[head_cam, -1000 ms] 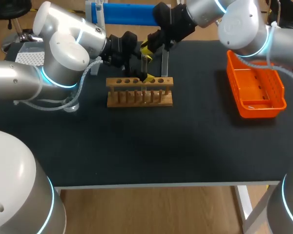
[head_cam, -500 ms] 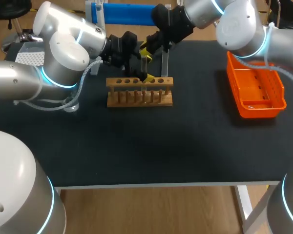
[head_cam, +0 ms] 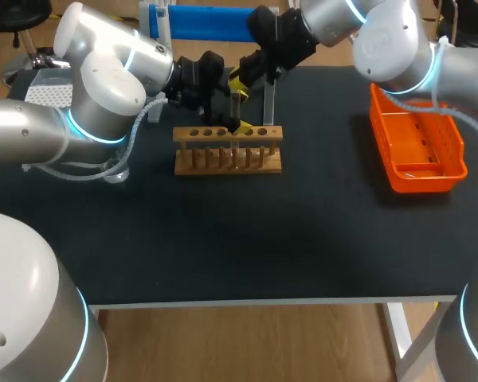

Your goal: Invert the test tube, pick up the pipette, mount the tip to pipette, aspirate from beaker and dispense into the tube, eject the tip, return the pipette, and cap with the stopper.

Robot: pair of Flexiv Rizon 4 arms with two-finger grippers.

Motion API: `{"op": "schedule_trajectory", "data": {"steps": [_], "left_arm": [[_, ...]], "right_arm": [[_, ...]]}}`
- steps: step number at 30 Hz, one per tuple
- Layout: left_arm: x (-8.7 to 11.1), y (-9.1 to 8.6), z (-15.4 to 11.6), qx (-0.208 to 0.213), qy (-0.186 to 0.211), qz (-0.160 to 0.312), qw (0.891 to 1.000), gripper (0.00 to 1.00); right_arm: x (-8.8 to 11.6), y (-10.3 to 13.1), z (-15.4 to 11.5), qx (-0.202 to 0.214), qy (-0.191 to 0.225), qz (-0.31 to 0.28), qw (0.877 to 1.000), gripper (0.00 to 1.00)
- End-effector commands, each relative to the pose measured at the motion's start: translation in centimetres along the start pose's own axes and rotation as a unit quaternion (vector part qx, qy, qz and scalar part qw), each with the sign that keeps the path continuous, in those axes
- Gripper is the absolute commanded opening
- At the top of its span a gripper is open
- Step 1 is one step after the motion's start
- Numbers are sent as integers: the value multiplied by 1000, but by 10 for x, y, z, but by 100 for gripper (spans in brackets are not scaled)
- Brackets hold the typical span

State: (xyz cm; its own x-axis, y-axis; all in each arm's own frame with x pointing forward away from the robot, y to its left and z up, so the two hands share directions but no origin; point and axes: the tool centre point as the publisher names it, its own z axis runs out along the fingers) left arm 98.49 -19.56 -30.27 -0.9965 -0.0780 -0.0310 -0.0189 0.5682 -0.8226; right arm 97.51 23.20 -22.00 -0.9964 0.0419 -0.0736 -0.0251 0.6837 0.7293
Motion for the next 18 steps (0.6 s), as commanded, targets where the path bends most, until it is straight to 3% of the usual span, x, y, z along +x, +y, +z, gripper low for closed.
{"op": "schedule_trajectory", "data": {"steps": [1, 18], "left_arm": [[0, 0, 0, -1, 1, -1, 1000, 100], [0, 0, 0, -1, 1, -1, 1000, 100]], "right_arm": [[-1, 1, -2, 1, -2, -1, 1000, 0], [-4, -1, -1, 2, -6, 2, 1000, 0]]}}
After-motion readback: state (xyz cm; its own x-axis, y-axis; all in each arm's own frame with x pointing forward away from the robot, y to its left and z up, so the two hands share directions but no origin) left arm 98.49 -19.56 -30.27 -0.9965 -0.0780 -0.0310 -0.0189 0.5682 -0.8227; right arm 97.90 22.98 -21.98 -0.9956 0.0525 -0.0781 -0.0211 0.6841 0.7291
